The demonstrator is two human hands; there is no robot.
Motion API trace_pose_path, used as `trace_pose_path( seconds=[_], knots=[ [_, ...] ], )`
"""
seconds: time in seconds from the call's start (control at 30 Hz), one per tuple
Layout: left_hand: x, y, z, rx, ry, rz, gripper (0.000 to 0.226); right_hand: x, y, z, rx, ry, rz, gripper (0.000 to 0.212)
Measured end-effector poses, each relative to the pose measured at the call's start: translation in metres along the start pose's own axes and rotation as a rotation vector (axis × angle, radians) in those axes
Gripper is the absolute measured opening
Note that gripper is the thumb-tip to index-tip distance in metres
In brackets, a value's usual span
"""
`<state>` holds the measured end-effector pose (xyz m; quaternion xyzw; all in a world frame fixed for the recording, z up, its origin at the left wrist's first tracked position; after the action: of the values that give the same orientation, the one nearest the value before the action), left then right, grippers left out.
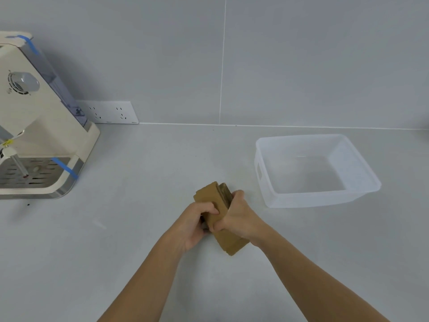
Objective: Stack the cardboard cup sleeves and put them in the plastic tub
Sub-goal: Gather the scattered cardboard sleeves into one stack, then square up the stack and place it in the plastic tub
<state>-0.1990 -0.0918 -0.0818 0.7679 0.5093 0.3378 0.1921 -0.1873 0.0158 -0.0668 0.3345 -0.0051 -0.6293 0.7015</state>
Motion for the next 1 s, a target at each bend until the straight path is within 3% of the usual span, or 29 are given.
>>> trace_pose_path(
  seconds=[0.1, 0.13, 0.2, 0.3, 0.4, 0.57, 0.63, 0.83, 1.0],
  knots=[
    [-0.023, 0.0, -0.006, 0.098, -0.204, -0.095, 0.108, -0.002, 0.0, 0.012, -0.138, 0.379, -0.051, 0.073],
    [-0.031, 0.003, -0.012, 0.167, -0.317, -0.154, 0.124, -0.001, 0.001, 0.017, -0.208, 0.511, -0.073, 0.073],
    [-0.036, 0.01, -0.021, 0.322, -0.564, -0.152, 0.134, 0.005, 0.005, 0.023, -0.375, 0.776, -0.102, 0.071],
    [-0.037, 0.012, -0.015, 0.408, -0.817, -0.061, 0.131, 0.02, 0.01, 0.026, -0.606, 1.053, -0.095, 0.064],
    [-0.034, 0.008, -0.002, 0.376, -0.918, -0.008, 0.128, 0.026, 0.013, 0.026, -0.722, 1.149, -0.077, 0.063],
    [-0.027, 0.008, 0.001, 0.488, -0.874, -0.074, 0.077, 0.023, 0.015, 0.021, -0.749, 1.195, -0.128, 0.069],
    [-0.029, 0.006, 0.003, 0.493, -0.845, -0.104, 0.066, 0.02, 0.015, 0.018, -0.719, 1.188, -0.143, 0.08],
    [-0.032, 0.001, 0.007, 0.434, -0.856, -0.105, 0.066, -0.001, 0.013, 0.002, -0.537, 1.012, -0.086, 0.122],
    [-0.034, 0.0, 0.008, 0.445, -0.873, -0.123, 0.063, -0.015, 0.018, -0.017, -0.481, 0.43, 0.128, 0.127]
  ],
)
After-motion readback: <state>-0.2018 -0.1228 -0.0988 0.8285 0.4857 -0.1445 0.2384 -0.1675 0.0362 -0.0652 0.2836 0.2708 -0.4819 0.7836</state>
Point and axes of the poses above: each hand's wrist, its own y-axis away from the middle knuckle, its own x-axis out of the palm, z = x × y, the point moved 7 cm from there along -y, towards the middle knuckle, and after that the axes turned 5 degrees about -x, right-handed, at the moved point
